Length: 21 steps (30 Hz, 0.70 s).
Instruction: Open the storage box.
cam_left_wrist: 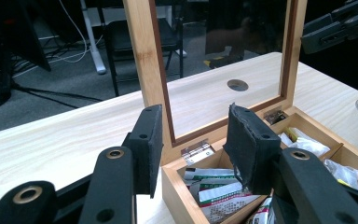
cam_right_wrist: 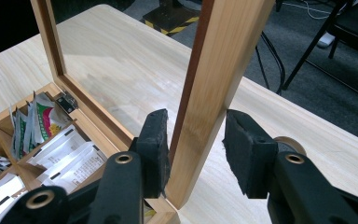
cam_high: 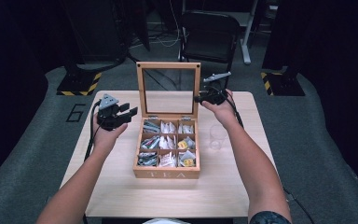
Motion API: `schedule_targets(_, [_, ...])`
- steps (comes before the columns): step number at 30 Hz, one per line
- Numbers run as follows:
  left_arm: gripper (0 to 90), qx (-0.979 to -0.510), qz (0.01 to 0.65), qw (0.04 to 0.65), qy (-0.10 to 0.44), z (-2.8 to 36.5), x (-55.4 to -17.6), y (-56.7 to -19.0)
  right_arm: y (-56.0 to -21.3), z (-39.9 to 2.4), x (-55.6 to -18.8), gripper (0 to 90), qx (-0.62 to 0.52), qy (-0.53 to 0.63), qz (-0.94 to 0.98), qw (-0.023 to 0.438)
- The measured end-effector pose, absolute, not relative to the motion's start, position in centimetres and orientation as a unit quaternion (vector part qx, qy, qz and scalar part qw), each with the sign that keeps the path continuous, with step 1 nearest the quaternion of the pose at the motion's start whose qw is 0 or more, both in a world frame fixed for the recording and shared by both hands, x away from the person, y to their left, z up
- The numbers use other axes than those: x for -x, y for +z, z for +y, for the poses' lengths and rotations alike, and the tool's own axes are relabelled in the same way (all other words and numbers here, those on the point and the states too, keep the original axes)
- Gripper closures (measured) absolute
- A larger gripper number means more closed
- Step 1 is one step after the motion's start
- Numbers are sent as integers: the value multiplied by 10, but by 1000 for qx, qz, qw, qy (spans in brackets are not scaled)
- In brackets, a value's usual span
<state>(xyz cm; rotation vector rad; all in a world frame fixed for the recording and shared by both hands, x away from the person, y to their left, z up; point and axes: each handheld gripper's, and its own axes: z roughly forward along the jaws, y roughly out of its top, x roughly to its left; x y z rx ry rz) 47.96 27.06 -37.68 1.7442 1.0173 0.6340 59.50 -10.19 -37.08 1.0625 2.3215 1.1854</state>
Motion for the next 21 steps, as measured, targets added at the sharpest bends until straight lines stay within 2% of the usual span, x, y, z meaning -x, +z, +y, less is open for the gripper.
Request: schedule_targets(21, [541, -715, 432, 487, 253, 274, -478, -377, -366, -107, -580, 598, -358, 420, 817, 168])
